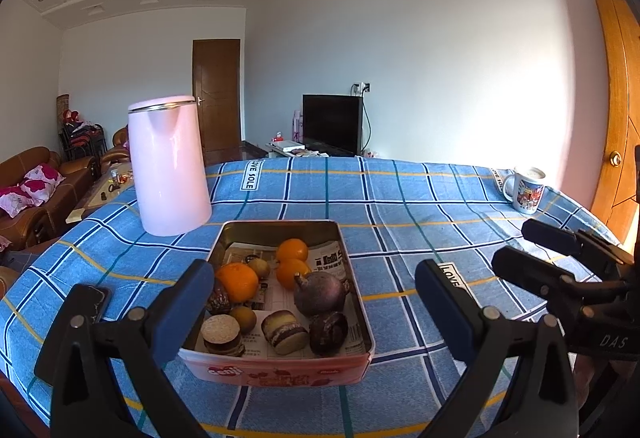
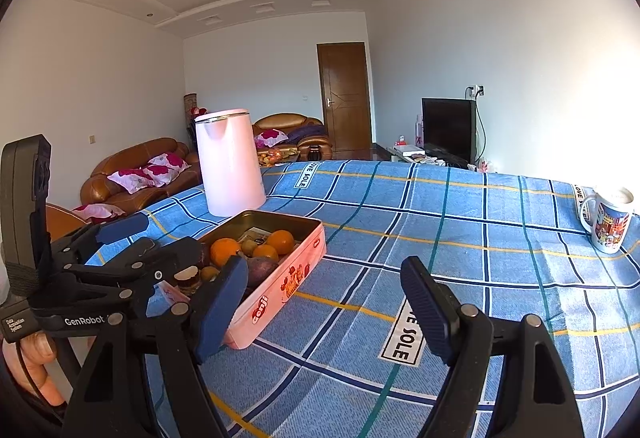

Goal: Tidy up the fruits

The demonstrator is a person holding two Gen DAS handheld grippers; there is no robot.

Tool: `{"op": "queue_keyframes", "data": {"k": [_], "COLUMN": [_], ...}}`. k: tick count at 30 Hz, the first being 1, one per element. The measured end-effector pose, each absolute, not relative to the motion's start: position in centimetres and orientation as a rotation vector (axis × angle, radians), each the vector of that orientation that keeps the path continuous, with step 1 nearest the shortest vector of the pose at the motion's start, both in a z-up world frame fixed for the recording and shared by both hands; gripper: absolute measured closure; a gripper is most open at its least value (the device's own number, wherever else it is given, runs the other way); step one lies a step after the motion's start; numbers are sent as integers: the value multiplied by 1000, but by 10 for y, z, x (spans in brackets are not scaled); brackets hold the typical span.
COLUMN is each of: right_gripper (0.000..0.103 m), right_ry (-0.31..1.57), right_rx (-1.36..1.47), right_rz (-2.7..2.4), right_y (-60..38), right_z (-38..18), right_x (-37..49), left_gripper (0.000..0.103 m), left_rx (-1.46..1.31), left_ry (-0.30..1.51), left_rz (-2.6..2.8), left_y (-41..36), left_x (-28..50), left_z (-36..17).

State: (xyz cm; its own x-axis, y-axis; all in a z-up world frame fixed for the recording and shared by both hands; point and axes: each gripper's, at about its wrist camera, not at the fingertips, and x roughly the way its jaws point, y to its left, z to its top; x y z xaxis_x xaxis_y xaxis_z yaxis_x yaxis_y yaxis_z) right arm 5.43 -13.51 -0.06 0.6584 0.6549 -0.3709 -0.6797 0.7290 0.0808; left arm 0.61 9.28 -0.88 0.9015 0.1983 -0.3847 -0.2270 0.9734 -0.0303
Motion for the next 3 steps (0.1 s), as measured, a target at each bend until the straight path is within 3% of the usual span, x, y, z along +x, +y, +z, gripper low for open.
{"op": "queue_keyframes", "data": {"k": [3], "right_gripper": [23], "right_ry": [395], "right_rx": [-74], "right_rz": [739], "right_y": [-140], "right_z": [-2], "right_x": [57], "left_gripper": [0], "left_rx": [-73], "left_ry": [400], "left_rz": [209], "left_y": [92], "left_x": [5], "left_z": [-9]}}
